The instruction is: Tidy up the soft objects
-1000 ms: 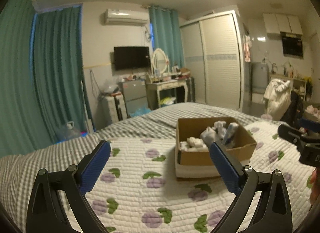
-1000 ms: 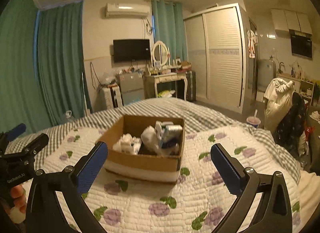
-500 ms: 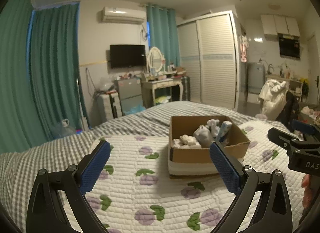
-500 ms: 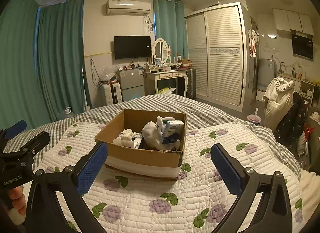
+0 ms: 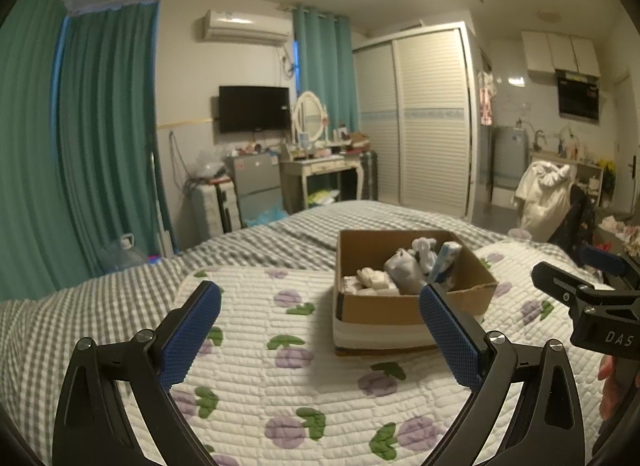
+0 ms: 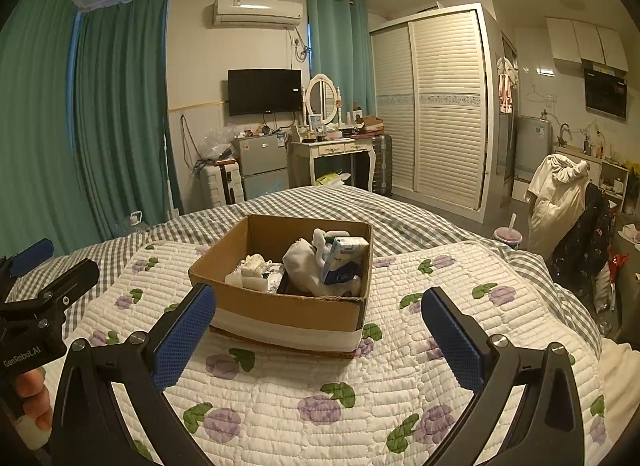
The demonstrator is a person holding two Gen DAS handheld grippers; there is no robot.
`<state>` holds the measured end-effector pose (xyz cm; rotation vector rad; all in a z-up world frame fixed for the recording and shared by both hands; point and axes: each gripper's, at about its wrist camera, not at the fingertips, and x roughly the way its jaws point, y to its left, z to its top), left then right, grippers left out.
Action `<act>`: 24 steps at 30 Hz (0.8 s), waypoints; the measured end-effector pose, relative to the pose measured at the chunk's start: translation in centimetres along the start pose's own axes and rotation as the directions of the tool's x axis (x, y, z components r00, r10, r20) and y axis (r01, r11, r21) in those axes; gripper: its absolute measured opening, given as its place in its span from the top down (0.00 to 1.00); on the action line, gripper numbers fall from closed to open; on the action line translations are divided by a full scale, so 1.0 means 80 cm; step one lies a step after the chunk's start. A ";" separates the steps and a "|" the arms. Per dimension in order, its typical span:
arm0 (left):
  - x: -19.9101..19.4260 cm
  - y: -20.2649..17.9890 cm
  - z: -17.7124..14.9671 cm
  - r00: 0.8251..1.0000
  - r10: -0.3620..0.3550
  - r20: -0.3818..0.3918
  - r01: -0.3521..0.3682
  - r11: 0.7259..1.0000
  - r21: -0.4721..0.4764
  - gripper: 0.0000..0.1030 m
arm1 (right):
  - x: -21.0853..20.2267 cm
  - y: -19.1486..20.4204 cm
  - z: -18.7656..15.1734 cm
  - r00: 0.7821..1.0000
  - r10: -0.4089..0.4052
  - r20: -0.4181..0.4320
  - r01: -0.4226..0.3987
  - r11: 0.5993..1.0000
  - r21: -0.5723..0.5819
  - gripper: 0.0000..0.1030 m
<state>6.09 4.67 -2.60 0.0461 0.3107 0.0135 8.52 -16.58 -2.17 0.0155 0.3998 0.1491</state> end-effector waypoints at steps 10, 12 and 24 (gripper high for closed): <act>0.002 -0.001 0.000 1.000 -0.007 -0.008 0.007 1.000 -0.004 0.02 | 0.001 0.002 -0.005 1.000 -0.001 -0.008 0.001 1.000 0.000 0.00; 0.003 -0.001 -0.002 1.000 -0.008 -0.010 0.008 1.000 -0.004 0.02 | 0.002 0.001 -0.006 1.000 -0.001 -0.011 0.001 1.000 0.001 0.00; 0.002 0.001 -0.004 1.000 -0.007 -0.007 0.007 1.000 -0.012 0.01 | 0.005 0.002 -0.006 1.000 -0.005 -0.015 0.005 1.000 -0.004 0.00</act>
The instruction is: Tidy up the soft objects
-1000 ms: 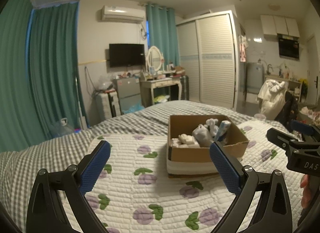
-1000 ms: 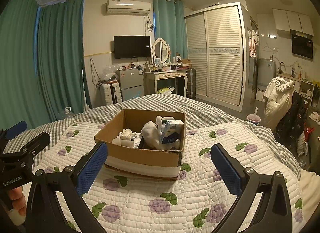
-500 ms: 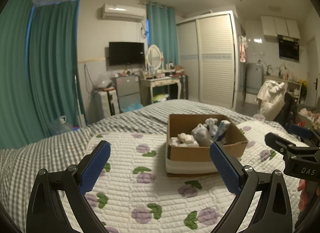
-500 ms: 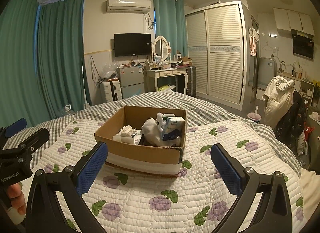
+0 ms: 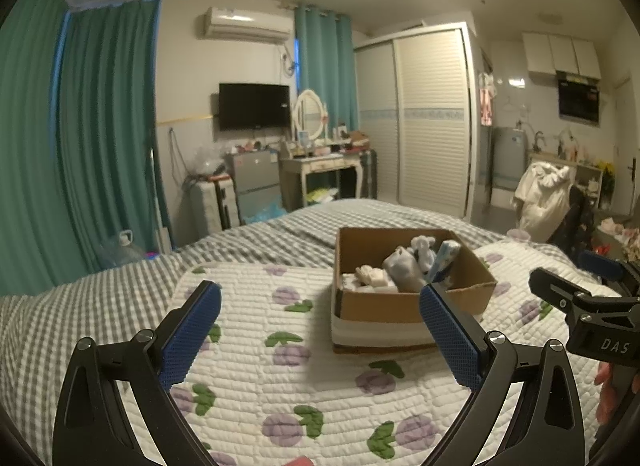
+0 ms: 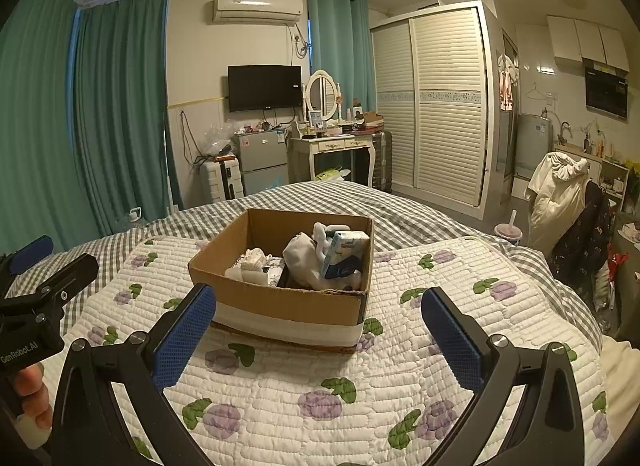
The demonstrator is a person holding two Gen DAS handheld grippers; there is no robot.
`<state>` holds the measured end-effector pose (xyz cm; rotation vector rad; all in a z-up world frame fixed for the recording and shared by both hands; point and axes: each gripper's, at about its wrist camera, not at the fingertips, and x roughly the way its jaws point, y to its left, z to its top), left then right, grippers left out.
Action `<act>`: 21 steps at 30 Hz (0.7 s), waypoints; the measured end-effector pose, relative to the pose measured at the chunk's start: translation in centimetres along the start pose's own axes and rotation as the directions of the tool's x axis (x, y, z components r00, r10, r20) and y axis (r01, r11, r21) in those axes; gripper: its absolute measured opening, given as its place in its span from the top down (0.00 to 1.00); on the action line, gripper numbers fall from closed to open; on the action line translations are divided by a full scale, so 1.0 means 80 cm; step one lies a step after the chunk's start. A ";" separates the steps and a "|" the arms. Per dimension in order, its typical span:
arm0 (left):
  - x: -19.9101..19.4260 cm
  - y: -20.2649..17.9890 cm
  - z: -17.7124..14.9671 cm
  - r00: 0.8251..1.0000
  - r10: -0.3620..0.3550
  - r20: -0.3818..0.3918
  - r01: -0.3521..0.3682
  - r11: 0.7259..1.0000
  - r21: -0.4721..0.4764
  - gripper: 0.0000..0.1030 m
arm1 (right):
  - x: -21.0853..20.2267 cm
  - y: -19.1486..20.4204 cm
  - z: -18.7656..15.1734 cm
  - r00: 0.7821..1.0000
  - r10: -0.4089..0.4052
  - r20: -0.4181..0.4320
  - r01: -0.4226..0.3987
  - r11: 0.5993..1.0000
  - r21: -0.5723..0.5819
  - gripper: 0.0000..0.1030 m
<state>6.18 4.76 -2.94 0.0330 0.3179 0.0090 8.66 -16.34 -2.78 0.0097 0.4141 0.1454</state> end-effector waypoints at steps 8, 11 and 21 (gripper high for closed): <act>-0.003 0.001 0.000 1.000 -0.004 0.001 0.004 1.000 0.003 0.02 | 0.001 0.001 -0.002 1.000 0.002 -0.005 -0.002 1.000 0.003 0.00; -0.002 0.001 0.001 1.000 -0.004 0.000 0.004 1.000 0.005 0.01 | -0.001 0.001 -0.003 1.000 0.002 -0.002 -0.002 1.000 0.002 0.00; -0.002 0.000 0.001 1.000 -0.005 -0.001 0.005 1.000 0.002 0.01 | -0.001 0.002 -0.003 1.000 0.003 -0.004 -0.003 1.000 0.002 0.00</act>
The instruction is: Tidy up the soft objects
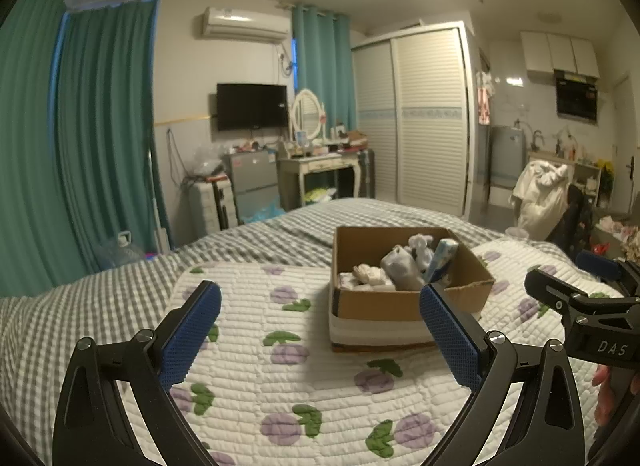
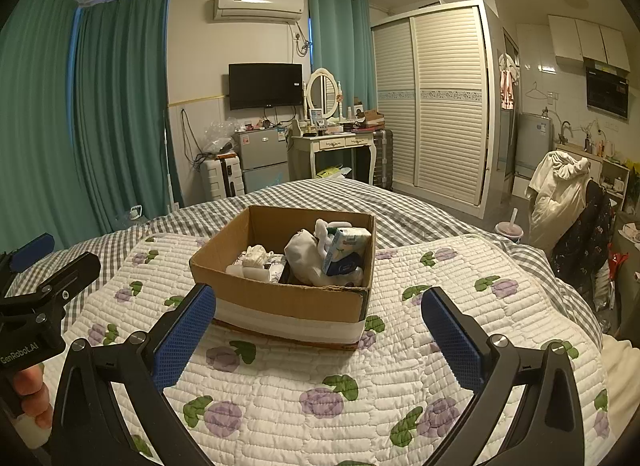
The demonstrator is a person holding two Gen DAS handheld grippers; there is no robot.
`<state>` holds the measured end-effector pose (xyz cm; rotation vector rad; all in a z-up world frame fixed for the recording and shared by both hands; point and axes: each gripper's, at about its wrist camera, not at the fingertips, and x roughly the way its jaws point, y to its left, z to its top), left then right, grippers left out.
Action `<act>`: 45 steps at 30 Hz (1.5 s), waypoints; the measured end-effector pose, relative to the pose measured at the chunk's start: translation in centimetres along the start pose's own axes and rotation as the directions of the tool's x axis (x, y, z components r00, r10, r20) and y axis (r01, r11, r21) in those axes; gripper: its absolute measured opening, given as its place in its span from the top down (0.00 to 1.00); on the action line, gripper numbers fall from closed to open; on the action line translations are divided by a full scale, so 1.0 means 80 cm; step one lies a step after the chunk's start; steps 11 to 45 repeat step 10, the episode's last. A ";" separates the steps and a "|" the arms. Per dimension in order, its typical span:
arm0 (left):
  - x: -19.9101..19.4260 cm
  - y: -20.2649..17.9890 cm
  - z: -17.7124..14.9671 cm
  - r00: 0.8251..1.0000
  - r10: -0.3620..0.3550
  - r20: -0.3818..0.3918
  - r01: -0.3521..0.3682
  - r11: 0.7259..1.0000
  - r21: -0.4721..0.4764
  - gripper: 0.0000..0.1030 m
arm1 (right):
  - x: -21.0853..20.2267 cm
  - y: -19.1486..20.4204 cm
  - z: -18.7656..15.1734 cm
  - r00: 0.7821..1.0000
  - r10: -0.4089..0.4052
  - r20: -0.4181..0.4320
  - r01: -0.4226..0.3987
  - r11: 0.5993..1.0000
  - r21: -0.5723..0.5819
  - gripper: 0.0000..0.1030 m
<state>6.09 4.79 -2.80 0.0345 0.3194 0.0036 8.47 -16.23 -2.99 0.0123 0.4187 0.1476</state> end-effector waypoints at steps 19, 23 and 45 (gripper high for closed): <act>-0.002 0.003 0.000 1.000 -0.012 -0.004 0.012 1.000 -0.012 0.01 | 0.000 0.000 0.000 1.000 -0.001 -0.004 0.001 1.000 -0.003 0.00; -0.002 0.003 0.000 1.000 -0.012 -0.004 0.012 1.000 -0.012 0.01 | 0.000 0.000 0.000 1.000 -0.001 -0.004 0.001 1.000 -0.003 0.00; -0.002 0.003 0.000 1.000 -0.012 -0.004 0.012 1.000 -0.012 0.01 | 0.000 0.000 0.000 1.000 -0.001 -0.004 0.001 1.000 -0.003 0.00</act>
